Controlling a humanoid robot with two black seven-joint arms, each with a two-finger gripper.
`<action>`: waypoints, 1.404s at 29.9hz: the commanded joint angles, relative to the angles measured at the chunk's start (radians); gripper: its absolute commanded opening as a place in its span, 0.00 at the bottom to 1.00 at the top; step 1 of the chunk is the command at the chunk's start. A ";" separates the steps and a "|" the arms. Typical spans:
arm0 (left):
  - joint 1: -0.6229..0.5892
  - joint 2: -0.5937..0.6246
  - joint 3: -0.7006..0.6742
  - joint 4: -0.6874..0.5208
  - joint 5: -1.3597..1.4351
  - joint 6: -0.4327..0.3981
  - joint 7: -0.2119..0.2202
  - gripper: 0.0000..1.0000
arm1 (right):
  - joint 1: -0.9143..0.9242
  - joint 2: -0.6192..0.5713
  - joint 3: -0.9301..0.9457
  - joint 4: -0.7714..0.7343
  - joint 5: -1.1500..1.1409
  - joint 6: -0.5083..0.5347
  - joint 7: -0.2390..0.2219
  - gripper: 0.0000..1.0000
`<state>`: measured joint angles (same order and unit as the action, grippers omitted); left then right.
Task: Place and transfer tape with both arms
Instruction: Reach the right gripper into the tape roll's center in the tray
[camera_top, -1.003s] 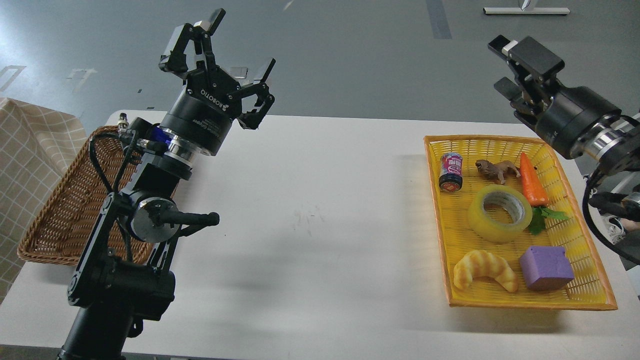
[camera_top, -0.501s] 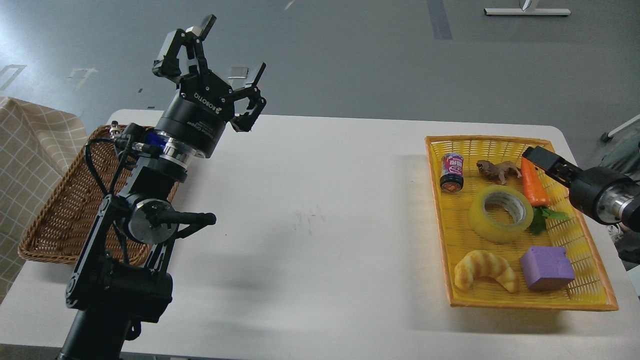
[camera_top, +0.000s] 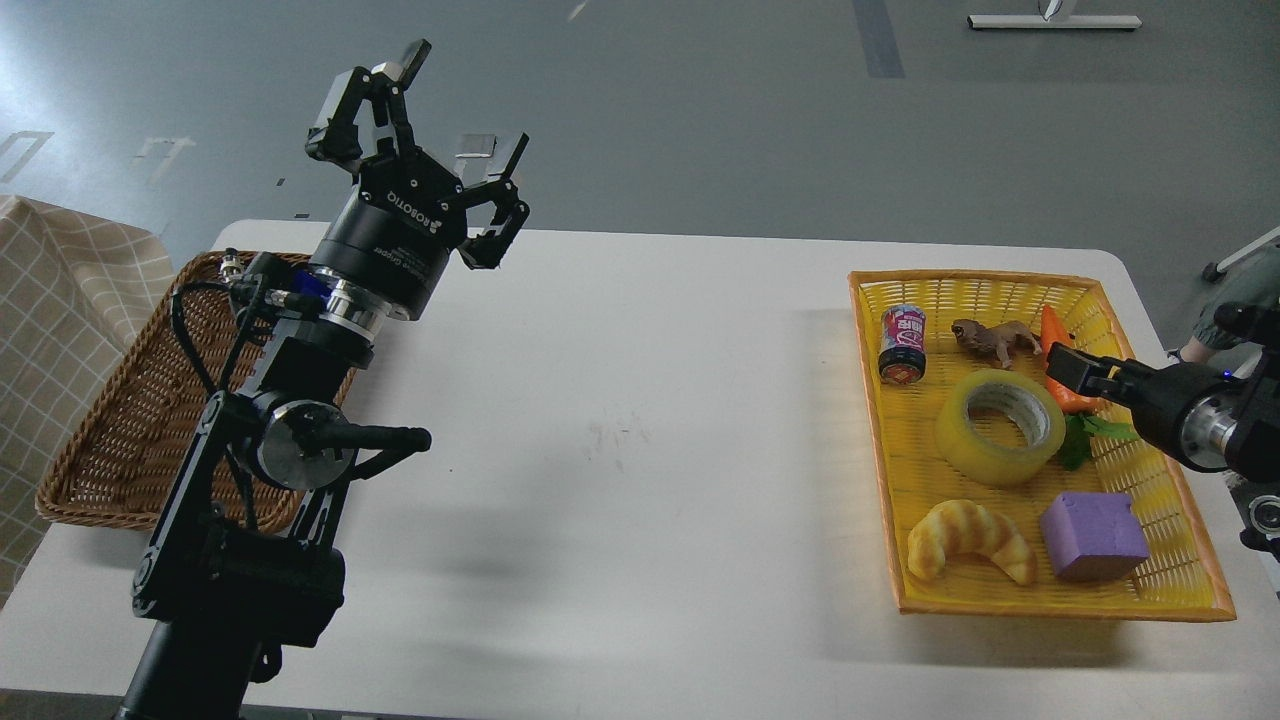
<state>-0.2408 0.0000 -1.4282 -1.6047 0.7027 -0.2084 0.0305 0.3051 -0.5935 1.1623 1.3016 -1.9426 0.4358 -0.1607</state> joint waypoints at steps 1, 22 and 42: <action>0.000 0.000 0.002 0.000 0.003 0.000 0.000 0.98 | 0.000 0.023 -0.009 -0.012 -0.036 0.001 0.009 0.81; 0.001 0.000 0.003 -0.001 0.005 -0.009 -0.001 0.98 | -0.007 0.064 -0.039 -0.082 -0.102 0.014 0.090 0.65; 0.012 0.000 0.003 -0.001 0.005 -0.006 -0.001 0.98 | -0.030 0.064 -0.062 -0.085 -0.148 0.014 0.093 0.54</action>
<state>-0.2287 0.0000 -1.4244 -1.6062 0.7072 -0.2149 0.0296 0.2775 -0.5328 1.0998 1.2190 -2.0907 0.4494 -0.0693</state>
